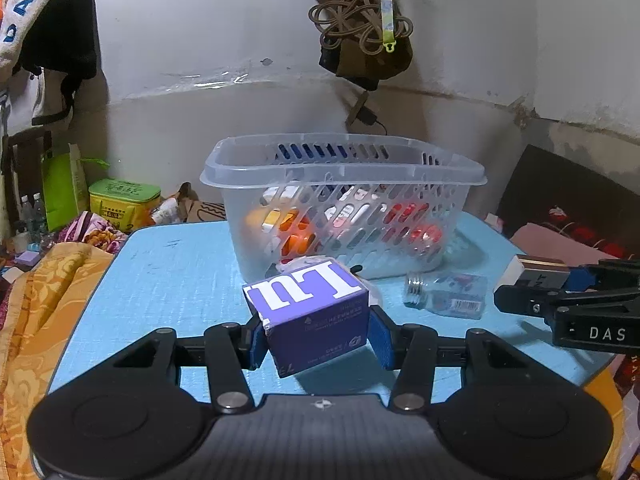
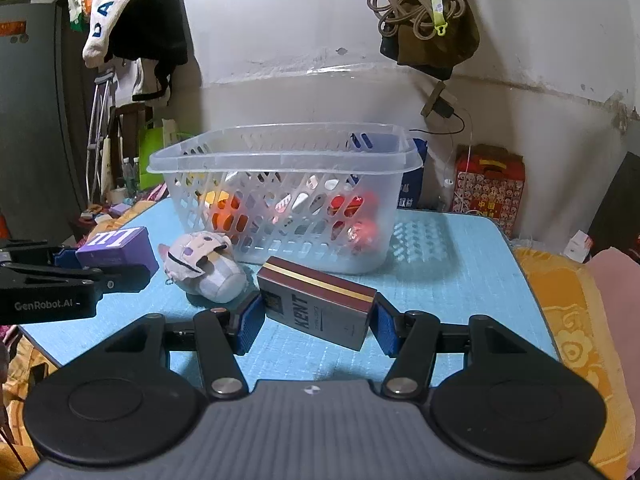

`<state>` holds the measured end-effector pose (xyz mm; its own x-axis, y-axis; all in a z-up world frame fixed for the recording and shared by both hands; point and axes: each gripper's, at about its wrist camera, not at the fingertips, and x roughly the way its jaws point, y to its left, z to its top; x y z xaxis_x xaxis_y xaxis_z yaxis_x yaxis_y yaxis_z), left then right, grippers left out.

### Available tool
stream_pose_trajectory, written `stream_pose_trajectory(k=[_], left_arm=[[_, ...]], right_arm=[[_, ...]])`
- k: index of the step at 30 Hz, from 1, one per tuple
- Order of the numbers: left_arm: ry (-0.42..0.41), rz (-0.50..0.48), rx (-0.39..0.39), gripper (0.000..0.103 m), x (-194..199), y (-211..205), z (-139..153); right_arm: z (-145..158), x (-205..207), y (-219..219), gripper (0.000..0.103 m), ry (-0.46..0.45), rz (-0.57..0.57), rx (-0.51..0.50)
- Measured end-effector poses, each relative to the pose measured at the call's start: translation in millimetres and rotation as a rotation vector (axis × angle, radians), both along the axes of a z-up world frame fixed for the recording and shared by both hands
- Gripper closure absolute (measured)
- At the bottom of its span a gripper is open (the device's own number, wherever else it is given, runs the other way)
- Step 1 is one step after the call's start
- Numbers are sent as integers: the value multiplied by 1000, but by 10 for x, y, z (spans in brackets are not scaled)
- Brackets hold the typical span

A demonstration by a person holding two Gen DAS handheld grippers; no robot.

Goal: Organize objects
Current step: 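Grasp the purple box with the left gripper while the right grasps the KENT pack, then lift both boxes over the basket and release them inside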

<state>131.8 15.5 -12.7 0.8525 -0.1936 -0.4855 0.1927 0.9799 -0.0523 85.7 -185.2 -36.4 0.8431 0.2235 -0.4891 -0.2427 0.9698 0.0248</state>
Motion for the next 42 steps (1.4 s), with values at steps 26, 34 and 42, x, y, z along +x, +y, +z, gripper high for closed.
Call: stream_pose_trajectory(k=[26,34,42], left_arm=[[-87,13,-192,49,857,14,915],[0,44,-232,18,1819,10,846],[-65,63,-107,1,1401,-32,806]], right_arm=[[902,984,140,43,-164,38,3],[673,1677,145,0,-114,39,6],[644,1018,-69,0,-155,-38,72]])
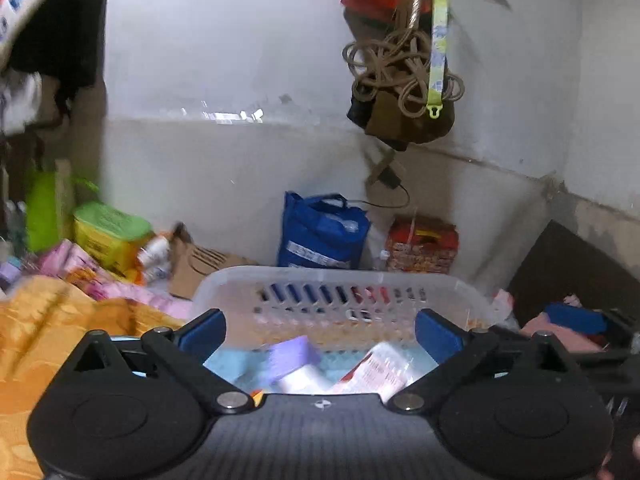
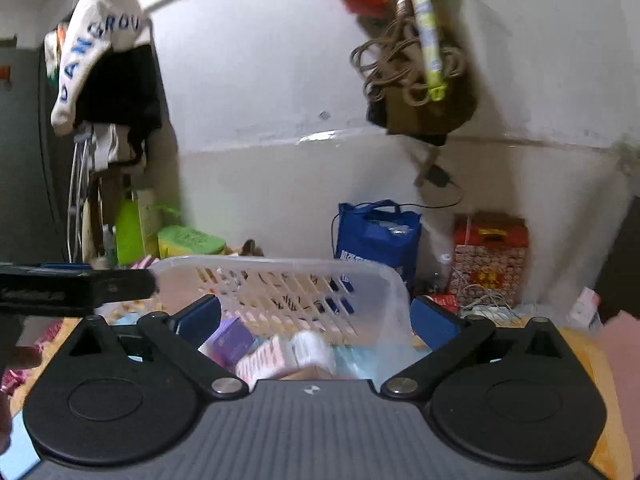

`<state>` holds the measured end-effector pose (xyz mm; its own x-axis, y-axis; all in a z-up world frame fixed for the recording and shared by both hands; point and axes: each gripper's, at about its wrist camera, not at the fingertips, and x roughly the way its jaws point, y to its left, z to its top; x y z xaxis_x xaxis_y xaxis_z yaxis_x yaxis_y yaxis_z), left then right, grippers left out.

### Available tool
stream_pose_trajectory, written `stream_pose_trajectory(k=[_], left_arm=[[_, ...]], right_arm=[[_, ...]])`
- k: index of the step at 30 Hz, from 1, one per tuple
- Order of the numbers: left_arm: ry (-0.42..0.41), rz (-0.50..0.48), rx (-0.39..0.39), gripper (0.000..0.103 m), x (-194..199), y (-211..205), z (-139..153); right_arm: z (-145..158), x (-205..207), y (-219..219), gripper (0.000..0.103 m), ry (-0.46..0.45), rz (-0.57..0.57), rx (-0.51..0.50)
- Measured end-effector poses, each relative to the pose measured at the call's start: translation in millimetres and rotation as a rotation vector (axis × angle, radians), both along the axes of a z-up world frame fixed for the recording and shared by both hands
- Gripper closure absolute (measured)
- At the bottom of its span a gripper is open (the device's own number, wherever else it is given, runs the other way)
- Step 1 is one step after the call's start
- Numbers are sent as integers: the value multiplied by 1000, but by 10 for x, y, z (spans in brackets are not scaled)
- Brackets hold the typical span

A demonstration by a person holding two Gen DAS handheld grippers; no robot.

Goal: Organize objects
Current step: 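Lift both boxes over the basket and release them inside, then grasp the white plush toy with the left gripper while the right grasps the glass jar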

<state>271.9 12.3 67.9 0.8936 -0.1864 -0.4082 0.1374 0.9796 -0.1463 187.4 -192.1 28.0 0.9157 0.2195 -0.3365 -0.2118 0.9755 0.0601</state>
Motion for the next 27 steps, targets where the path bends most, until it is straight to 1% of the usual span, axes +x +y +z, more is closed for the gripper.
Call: stream_pose_trajectory(k=[2,4,6,7,8,10,12,14,16,18,20,21,22,23,25,27], left_arm=[[-41,-21,25,0,-362,7,-43],[-18,-46,16,0,-599,28,-163],[42,-73,-15,0,-698,40,-353],[78,-79,-22,0,-698,31,-479],[117,-82,-12,0,-655,1,-585],[197,-69,18,0,-546,-68,-770],[228,-67,33,0,-469,-131,-882],[233,-63,86,0,-435,-233,-950],[239,-49,148,0,-398,-330,-1044],[268,-49,168,0,-385,-380,-1140],[280,-65,191,4,-396,-422,-1231],[275,-74,202,12,-418,-433,-1257],[263,-76,207,17,-462,-426,-1263],[251,-78,199,17,-496,-398,-1255],[234,-88,150,18,-584,-281,-1224],[213,-84,151,18,-684,-189,-1206]], right_arm=[[-100,-256,-90,0,7,-8,30],[-285,-464,-241,0,39,-17,93],[-452,-498,-312,0,113,-18,126],[-540,-495,-337,0,157,-20,128],[-641,-485,-353,0,201,-35,126],[-761,-449,-378,0,245,-45,130],[-816,-440,-392,0,250,-46,110],[-834,-407,-391,0,259,-56,87],[-841,-417,-398,0,259,-46,104],[-846,-457,-400,0,251,-39,107],[-847,-474,-376,0,237,-29,96],[-859,-510,-362,0,231,-23,90],[-864,-523,-340,0,226,-17,82],[-875,-516,-309,0,217,-10,68],[-910,-487,-232,0,198,5,26],[-944,-455,-139,0,189,16,-20]])
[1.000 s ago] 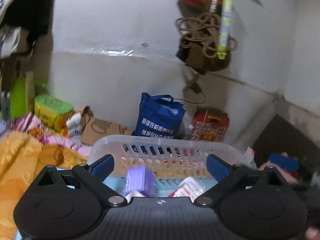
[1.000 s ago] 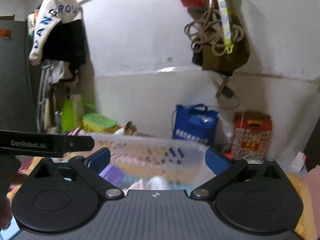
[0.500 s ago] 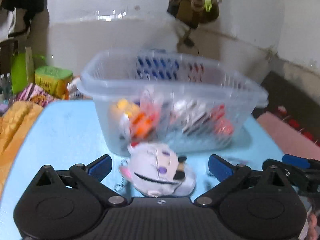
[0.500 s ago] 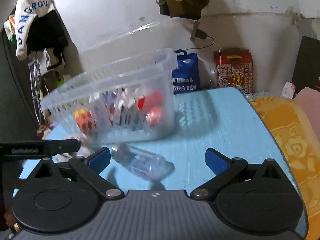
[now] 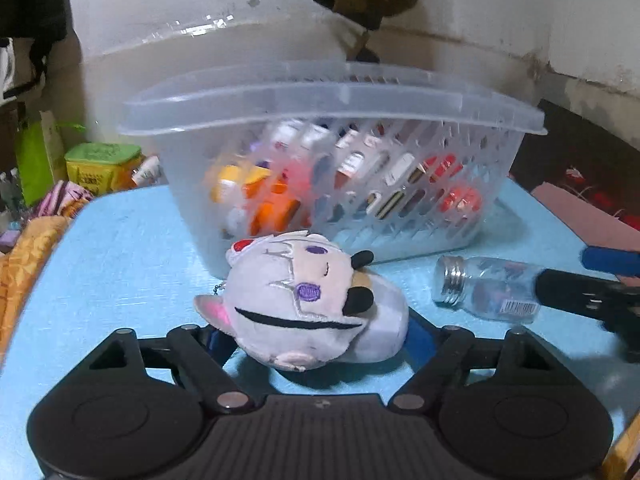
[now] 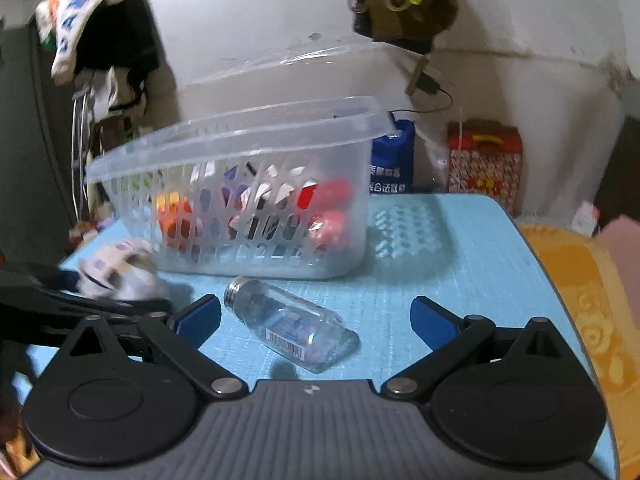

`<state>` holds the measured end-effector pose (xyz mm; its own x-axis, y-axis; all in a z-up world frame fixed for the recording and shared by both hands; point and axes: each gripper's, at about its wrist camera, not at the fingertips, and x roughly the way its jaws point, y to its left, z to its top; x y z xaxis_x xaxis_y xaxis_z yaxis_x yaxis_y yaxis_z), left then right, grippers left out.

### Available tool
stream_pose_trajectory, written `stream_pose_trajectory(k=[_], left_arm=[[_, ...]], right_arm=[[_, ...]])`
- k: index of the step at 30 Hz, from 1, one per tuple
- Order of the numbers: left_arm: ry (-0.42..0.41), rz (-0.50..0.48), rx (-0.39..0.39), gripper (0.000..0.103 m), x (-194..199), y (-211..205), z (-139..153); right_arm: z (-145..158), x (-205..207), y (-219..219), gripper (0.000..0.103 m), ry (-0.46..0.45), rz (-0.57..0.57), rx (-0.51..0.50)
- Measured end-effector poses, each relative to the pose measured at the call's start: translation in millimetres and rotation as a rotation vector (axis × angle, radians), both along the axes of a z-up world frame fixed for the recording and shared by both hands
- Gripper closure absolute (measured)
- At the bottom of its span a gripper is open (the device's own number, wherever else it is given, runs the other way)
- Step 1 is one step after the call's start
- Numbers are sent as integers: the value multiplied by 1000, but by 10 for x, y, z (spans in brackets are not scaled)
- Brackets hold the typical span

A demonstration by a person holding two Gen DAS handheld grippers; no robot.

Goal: Organize objects
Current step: 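Grasp the white plush toy with the left gripper while the right grasps the glass jar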

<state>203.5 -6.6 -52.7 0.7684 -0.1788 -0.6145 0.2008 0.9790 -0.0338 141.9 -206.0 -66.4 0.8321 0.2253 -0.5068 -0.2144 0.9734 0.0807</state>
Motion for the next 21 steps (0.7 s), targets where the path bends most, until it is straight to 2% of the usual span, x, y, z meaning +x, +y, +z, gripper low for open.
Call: stream_pose_trajectory(k=[5,8,9,11,21], left_arm=[[1,-11,0,18,-187,179,10],[-1,-19,5,18,-266,242,-3],[2,-23,-2,18,-246,235,-2],[6,-28,-18,18,-245,240,0],[2,-35,-45,18,-242,284,4]], right_arm=[[-110,124,179,0,8,32,-115],[-132,183,216,7,30,38,-122],[-143,190,231,11,32,41,-125],[-177,204,265,33,60,71,-149],[-113,-117,265,35,43,108,-182]])
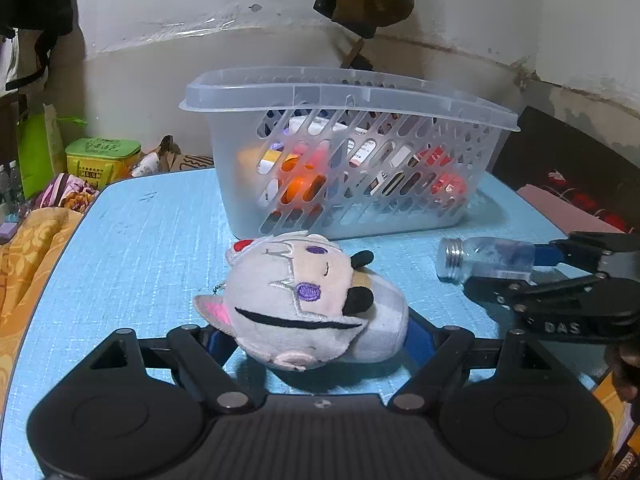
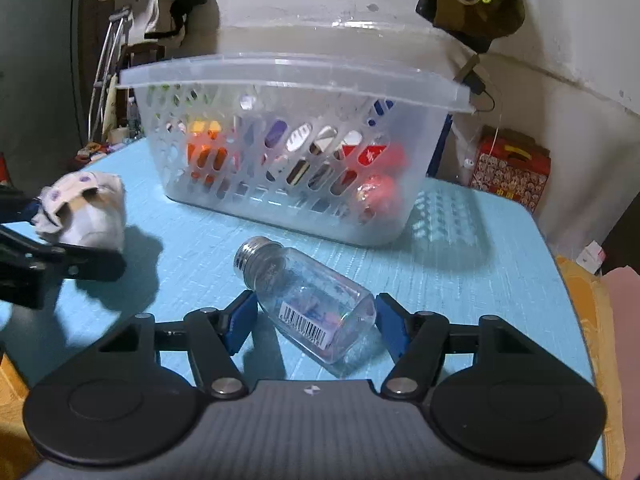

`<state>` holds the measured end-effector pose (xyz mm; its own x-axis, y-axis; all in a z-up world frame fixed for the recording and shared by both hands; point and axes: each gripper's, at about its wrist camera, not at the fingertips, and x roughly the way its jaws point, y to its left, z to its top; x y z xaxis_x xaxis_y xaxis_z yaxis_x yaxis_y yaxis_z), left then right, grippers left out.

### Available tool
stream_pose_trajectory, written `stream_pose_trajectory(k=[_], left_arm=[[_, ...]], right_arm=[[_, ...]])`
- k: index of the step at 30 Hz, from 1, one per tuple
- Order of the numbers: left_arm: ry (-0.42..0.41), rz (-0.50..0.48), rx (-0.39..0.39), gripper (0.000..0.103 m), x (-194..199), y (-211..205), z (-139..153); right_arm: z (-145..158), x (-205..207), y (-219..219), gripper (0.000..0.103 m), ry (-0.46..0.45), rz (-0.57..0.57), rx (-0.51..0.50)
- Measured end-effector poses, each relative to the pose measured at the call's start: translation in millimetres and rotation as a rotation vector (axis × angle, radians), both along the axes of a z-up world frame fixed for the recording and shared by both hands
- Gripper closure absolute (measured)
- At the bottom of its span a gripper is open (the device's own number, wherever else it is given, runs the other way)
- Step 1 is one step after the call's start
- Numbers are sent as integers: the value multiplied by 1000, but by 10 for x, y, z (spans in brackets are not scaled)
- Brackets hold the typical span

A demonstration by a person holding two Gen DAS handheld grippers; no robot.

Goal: Organize objects
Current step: 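Grasp the white plush toy with the left gripper while the right grasps the glass jar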

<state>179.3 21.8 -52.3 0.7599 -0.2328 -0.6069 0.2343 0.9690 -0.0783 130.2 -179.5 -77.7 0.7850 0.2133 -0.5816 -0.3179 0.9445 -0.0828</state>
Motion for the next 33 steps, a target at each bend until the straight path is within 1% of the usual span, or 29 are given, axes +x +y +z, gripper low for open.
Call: stream_pose_trajectory(k=[6,9,12,17,23,26,33], left_arm=[[-24,1,-11,18,-56,35,57],[-43,6,-9,18,-97,56,96],[-68,7,-9,18,-150,80,140],[-114,7,-8,18,-241,82,236],[-172,-11,0,18,-388,27,364],[-197,-22,-5,18,-455,-12,421],[-253,-31,-6,18,-592,-79,559]], right_arm=[[177,-165,-63,35,-28,-20,66],[227,-221,-68,35,-48,-25,72],[289,-298,-109,35,-70,-25,103],[469,-506,-160,36,-145,-22,148],[551,-719,-124,36,-194,-5,147],[565,-757,-109,36,-206,0,142],[617,-823,-152,36,-230,11,175]])
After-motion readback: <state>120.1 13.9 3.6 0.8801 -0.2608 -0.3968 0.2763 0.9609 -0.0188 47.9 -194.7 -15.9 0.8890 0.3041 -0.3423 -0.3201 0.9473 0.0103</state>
